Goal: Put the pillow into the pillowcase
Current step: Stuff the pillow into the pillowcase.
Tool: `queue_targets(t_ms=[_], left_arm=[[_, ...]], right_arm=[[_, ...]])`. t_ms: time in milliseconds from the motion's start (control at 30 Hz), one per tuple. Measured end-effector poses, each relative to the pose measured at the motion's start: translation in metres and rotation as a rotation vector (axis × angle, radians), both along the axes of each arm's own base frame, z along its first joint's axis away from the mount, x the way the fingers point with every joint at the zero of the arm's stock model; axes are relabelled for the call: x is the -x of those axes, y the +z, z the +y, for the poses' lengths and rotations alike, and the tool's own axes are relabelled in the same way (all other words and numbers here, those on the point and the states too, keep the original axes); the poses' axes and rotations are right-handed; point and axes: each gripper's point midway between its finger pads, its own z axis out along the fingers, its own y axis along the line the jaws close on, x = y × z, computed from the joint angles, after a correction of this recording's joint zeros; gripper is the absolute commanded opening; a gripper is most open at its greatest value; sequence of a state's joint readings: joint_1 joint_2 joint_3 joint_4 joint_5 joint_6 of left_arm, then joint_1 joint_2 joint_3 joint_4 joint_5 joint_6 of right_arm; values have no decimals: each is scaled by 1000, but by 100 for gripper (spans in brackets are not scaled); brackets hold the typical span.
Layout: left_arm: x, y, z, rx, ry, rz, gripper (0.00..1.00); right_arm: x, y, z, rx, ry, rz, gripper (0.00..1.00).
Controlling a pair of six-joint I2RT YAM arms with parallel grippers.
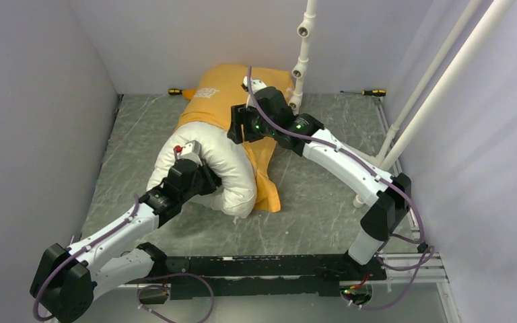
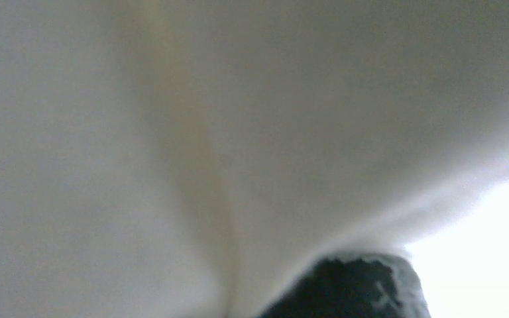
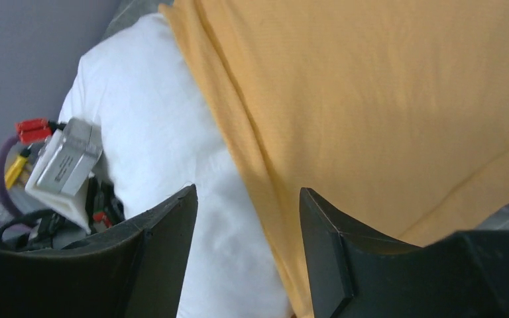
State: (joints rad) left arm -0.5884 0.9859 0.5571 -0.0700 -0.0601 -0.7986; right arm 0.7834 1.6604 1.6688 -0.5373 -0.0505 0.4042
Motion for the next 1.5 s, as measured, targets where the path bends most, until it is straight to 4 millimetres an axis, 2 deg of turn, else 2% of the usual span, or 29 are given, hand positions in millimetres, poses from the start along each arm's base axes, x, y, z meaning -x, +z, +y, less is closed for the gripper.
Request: queue_targets(t_ms=[100,200,233,300,367,467,567,700,800,967,1000,1167,1300,1433,1500], left_arm=[[1,0,-1,5,-7,0,0],[1,0,-1,6,-8,1,0],[1,0,-1,6,-8,1,0],[1,0,-1,6,-9,1,0],[1,-1,-1,6,-10,3,0],[1,-2,-2,10,-11,-1,0],[1,-2,-3,16,-15,-4,0],[2,-2,-4,24,-23,-9,0],[1,-1,-5,29,-24,-11,0],[1,-1,-5,34,-22,-7,0],[2,-1,-4,34,-21,-6,0],[4,-1,-3,41,-16,-6,0],[6,-1,-1,52,-10,-6,0],[7,-1,-1,55,-9,-3,0],[7,-2,-2,55,-11,-1,0]], right_arm=[[-13,0,7,28,-18,-50,61],[-26,-13,16,79,-33,-76,60],[-31,-22,19,106,-36,-81,56],[-35,-35,24,150,-38,-89,40],[-39,-44,26,203,-58,-116,35],[-43,-38,25,248,-115,-175,37],[-48,-24,22,270,-183,-246,42],[-62,-13,9,304,-254,-300,44],[-76,-5,11,325,-278,-338,46],[-88,-17,24,408,-267,-396,56],[-89,-20,27,426,-259,-410,51],[-89,-22,41,465,-210,-476,0],[-85,-18,49,456,-196,-499,0],[-78,-17,47,446,-196,-505,0],[-71,-9,45,427,-194,-507,0]])
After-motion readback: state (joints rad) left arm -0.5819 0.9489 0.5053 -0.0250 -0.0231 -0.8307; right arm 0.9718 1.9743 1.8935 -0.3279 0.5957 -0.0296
